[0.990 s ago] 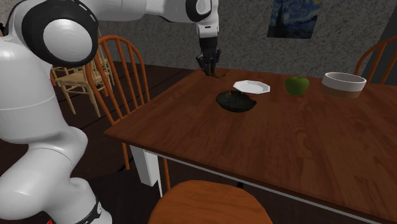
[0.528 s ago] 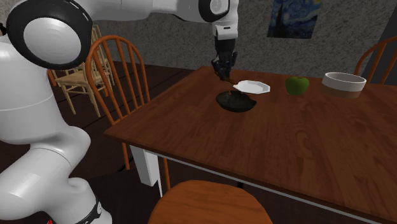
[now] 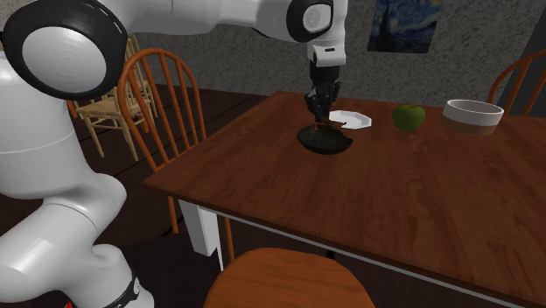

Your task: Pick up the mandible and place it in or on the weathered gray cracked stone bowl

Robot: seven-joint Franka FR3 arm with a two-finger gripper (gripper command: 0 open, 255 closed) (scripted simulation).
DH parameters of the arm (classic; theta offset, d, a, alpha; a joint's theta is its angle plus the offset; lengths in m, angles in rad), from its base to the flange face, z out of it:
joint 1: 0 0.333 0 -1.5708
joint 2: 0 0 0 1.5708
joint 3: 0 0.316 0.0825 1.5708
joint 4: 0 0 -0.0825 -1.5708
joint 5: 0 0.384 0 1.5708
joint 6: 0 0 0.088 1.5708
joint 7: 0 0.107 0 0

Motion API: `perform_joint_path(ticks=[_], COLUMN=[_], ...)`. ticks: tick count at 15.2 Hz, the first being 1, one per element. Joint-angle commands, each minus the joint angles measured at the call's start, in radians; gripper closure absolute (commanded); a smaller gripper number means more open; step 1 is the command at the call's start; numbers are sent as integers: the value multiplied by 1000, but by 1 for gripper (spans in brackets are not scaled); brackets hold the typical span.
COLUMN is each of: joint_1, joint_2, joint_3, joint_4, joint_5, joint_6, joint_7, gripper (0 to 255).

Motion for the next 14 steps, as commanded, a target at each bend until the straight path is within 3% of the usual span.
perform_joint_path(ticks=[1,8,14], joint_1=[-1,-6,-6], joint_2=[-3,-7,-7], joint_3=[0,-3,-3], joint_4=[-32,-132,-132], joint_5=[2,5,5], joint_6=[30,127,127], joint_7=[-2,-7,-7], gripper=[255,255,255])
